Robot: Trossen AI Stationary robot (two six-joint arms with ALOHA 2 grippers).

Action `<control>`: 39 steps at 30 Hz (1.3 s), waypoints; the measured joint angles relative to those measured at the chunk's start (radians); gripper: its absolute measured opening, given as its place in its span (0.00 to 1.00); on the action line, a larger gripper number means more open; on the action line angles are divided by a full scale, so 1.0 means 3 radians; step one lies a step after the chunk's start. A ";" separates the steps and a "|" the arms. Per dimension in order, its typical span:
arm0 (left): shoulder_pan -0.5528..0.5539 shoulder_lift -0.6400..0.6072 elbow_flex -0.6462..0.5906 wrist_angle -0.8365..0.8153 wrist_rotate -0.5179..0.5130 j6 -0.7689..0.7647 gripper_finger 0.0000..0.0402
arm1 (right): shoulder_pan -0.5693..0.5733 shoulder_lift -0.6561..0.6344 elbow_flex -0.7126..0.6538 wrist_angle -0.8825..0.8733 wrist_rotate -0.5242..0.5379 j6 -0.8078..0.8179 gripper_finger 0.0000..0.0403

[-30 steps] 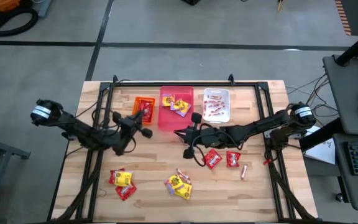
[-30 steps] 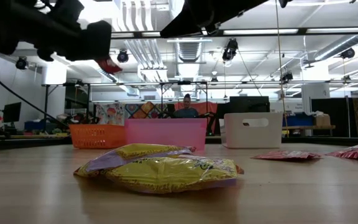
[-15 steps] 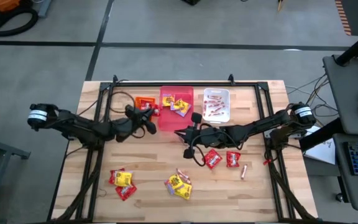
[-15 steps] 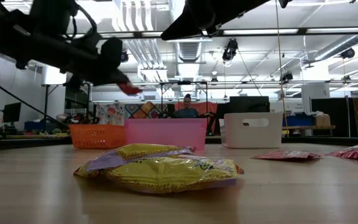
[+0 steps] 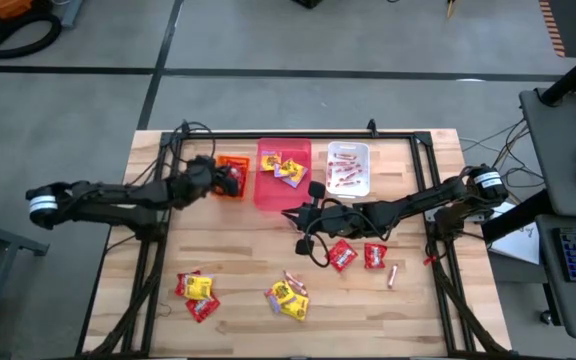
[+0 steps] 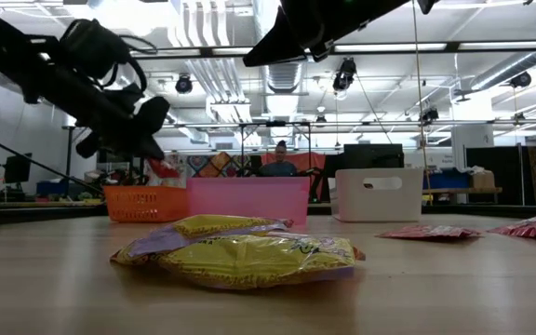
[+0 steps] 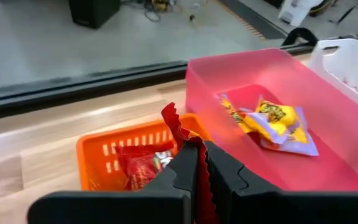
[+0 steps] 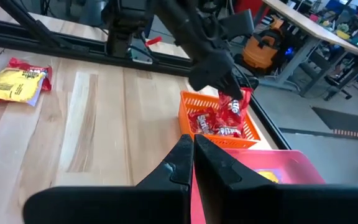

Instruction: Organize candy in baskets

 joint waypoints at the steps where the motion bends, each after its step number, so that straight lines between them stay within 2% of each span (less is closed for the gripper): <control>1: 0.0088 0.0017 0.0000 0.0006 0.0062 0.0006 0.00 | 0.0000 0.0000 0.0000 0.0001 0.0000 0.0002 0.02; 6: 0.0356 0.0140 0.0000 0.0022 0.0196 0.0010 0.00 | 0.0000 0.0000 0.0000 0.0003 0.0000 0.0038 0.02; 17: 0.0370 0.0365 0.0018 0.0263 0.0273 0.0007 0.06 | 0.0000 0.0001 0.0000 0.0002 0.0000 0.0022 0.02; 32: 0.0374 0.0364 0.0036 0.0095 0.0267 0.0006 0.32 | 0.0000 0.0001 0.0000 -0.0013 0.0000 -0.0006 0.02; 39: 0.0373 0.0239 0.0037 -0.0133 0.0264 0.0006 0.39 | 0.0000 0.0001 0.0008 -0.0054 0.0000 0.0089 0.02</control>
